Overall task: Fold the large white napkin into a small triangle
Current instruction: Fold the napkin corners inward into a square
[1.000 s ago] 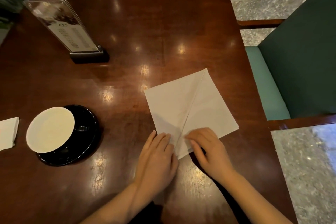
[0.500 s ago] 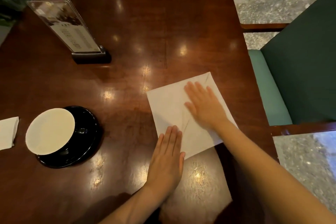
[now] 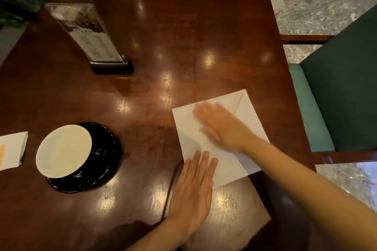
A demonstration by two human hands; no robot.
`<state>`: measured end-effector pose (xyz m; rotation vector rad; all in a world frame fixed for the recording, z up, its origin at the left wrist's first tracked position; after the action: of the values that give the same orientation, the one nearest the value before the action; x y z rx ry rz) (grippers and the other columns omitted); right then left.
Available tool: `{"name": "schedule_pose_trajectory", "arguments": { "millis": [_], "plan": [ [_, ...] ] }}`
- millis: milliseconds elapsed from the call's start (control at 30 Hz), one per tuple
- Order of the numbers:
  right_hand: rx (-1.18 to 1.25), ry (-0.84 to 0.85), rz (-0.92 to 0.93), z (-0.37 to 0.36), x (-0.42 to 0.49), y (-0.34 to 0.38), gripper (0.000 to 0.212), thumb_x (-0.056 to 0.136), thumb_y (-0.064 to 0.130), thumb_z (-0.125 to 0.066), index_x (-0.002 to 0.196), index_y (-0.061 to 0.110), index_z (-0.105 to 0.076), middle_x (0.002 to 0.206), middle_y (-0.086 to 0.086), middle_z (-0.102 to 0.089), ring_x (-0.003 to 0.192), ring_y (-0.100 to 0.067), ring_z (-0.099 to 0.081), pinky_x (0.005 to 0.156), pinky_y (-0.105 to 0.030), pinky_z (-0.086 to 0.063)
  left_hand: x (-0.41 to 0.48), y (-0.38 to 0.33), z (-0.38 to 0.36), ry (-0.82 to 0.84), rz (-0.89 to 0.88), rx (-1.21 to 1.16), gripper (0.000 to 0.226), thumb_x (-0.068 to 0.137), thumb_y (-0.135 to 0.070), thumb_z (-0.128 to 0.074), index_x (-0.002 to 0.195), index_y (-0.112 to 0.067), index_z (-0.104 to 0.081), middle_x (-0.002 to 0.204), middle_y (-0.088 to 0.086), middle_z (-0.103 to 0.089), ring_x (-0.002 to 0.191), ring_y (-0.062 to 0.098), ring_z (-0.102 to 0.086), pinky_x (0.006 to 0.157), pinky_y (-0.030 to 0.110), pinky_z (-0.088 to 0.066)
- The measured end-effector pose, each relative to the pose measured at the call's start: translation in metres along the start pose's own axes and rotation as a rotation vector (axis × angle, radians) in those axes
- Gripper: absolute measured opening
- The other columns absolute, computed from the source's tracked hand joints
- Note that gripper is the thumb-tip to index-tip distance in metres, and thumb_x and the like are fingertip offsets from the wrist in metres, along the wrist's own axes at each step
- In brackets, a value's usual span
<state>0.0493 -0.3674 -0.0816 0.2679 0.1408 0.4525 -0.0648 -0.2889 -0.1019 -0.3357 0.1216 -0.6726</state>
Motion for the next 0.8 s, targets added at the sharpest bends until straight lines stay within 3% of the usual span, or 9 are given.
{"name": "schedule_pose_trajectory", "arguments": {
  "millis": [100, 267, 400, 467, 533, 633, 733, 800],
  "plan": [
    [-0.129, 0.094, 0.066, -0.031, 0.001, 0.010, 0.055, 0.099, 0.042, -0.013, 0.149, 0.022, -0.015, 0.157, 0.004, -0.008, 0.145, -0.015, 0.000, 0.118, -0.037, 0.004, -0.002, 0.002, -0.005, 0.047, 0.028, 0.046, 0.050, 0.101, -0.030, -0.015, 0.142, -0.009, -0.034, 0.151, 0.010, -0.030, 0.141, 0.025, -0.022, 0.112, 0.039, -0.016],
    [-0.165, 0.005, -0.252, -0.009, 0.026, -0.055, 0.064, 0.093, 0.052, -0.001, 0.150, 0.023, -0.004, 0.159, 0.004, -0.003, 0.146, -0.016, 0.004, 0.117, -0.041, 0.003, -0.008, -0.006, -0.008, 0.095, -0.017, 0.066, 0.062, 0.094, -0.043, -0.031, 0.142, -0.004, -0.030, 0.150, 0.015, -0.030, 0.140, 0.027, -0.024, 0.108, 0.040, -0.021],
    [-0.129, -0.020, -0.400, 0.000, 0.028, -0.087, 0.066, 0.092, 0.053, 0.000, 0.150, 0.022, -0.004, 0.159, 0.004, 0.000, 0.145, -0.015, 0.006, 0.118, -0.041, 0.004, -0.001, 0.008, 0.009, 0.026, -0.007, 0.013, 0.049, 0.100, -0.031, -0.019, 0.139, -0.008, -0.038, 0.148, 0.008, -0.036, 0.139, 0.021, -0.028, 0.108, 0.039, -0.023],
    [-0.117, -0.052, -0.505, 0.003, 0.023, -0.098, 0.063, 0.096, 0.050, -0.006, 0.151, 0.020, -0.004, 0.159, 0.002, 0.001, 0.146, -0.017, 0.006, 0.118, -0.041, 0.003, 0.008, 0.021, 0.022, -0.021, 0.018, -0.020, 0.048, 0.095, -0.023, -0.034, 0.141, -0.009, -0.035, 0.145, 0.005, -0.042, 0.139, 0.018, -0.028, 0.109, 0.039, -0.023],
    [-0.114, -0.081, -0.609, 0.004, 0.018, -0.105, 0.061, 0.098, 0.048, -0.011, 0.151, 0.018, -0.004, 0.159, 0.001, 0.002, 0.146, -0.019, 0.006, 0.118, -0.042, 0.004, 0.017, 0.036, 0.030, -0.009, 0.060, -0.038, 0.062, 0.084, -0.017, -0.048, 0.143, -0.010, -0.030, 0.143, 0.001, -0.044, 0.139, 0.014, -0.027, 0.112, 0.037, -0.019],
    [-0.114, -0.106, -0.749, 0.004, 0.008, -0.111, 0.060, 0.099, 0.045, -0.012, 0.151, 0.016, -0.003, 0.159, -0.002, 0.001, 0.146, -0.021, 0.005, 0.119, -0.043, 0.002, 0.023, 0.045, 0.041, -0.008, 0.084, -0.045, 0.064, 0.079, -0.019, -0.044, 0.142, -0.009, -0.036, 0.140, -0.002, -0.048, 0.137, 0.013, -0.033, 0.115, 0.034, -0.013],
    [-0.077, -0.124, -0.933, 0.005, -0.007, -0.118, 0.059, 0.100, 0.042, -0.014, 0.150, 0.013, -0.004, 0.159, -0.005, 0.000, 0.146, -0.024, 0.003, 0.119, -0.045, -0.002, 0.031, 0.042, 0.060, -0.128, 0.115, -0.118, 0.051, 0.080, -0.024, -0.042, 0.126, -0.006, -0.054, 0.114, 0.002, -0.066, 0.114, 0.015, -0.054, 0.107, 0.035, -0.034],
    [-0.059, -0.202, -0.870, 0.014, -0.001, -0.103, 0.056, 0.100, 0.037, -0.020, 0.149, 0.010, -0.013, 0.159, -0.008, -0.009, 0.146, -0.026, -0.004, 0.118, -0.048, -0.005, 0.039, 0.041, 0.065, -0.199, 0.152, -0.109, 0.046, 0.085, -0.026, -0.042, 0.122, -0.004, -0.056, 0.107, 0.005, -0.065, 0.106, 0.020, -0.055, 0.095, 0.042, -0.047]
  ]
}}
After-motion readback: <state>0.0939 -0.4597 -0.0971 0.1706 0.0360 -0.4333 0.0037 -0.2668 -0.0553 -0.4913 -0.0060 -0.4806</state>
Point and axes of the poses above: each hand's wrist, its own x-axis towards the middle knuckle, its own z-axis out of the back of the hand, y = z × x, the point moved 10 cm from there along x, towards the middle knuckle
